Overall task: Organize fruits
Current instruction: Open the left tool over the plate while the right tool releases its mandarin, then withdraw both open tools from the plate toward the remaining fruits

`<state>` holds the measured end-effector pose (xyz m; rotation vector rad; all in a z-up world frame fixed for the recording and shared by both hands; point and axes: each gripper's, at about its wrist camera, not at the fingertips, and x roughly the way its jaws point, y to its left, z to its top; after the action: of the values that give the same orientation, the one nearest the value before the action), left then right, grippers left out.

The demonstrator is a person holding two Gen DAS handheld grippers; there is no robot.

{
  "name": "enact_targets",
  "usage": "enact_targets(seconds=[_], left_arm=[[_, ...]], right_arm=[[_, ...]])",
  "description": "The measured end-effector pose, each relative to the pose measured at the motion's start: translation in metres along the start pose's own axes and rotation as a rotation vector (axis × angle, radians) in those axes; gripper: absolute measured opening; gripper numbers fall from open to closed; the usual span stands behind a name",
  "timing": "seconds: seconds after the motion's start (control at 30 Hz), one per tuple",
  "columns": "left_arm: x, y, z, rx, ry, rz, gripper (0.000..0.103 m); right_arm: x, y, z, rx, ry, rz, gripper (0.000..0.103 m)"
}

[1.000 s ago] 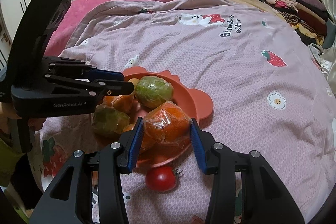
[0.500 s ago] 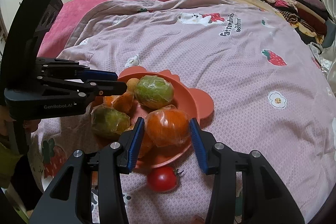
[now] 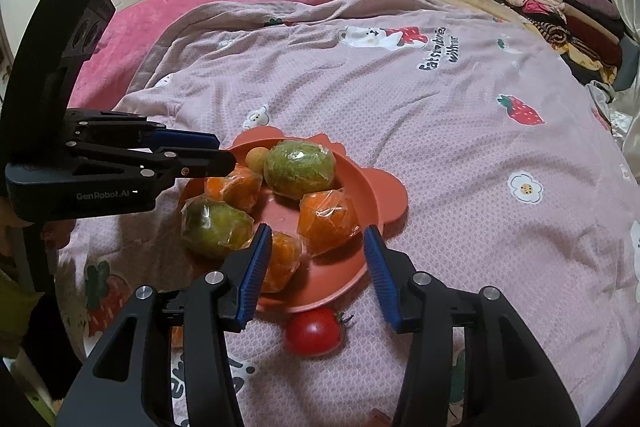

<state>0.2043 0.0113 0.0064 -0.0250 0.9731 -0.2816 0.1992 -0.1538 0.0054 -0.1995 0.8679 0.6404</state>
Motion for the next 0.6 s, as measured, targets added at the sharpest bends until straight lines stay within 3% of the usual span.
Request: enact_targets(seconds=[0.13,0.6], left_arm=[[-0.005,0.0,-0.001,-0.003,-0.008,-0.001,0.022],[-0.033,-0.009,-0.011,0.006,-0.059,-0.01,0.046]], right_arm=[[-0.006,-0.001,-0.001,0.008,-0.008,-0.002,0.051],[-0.031,-0.007,-0.006,0.042,-0.051,-0.023,0.073]])
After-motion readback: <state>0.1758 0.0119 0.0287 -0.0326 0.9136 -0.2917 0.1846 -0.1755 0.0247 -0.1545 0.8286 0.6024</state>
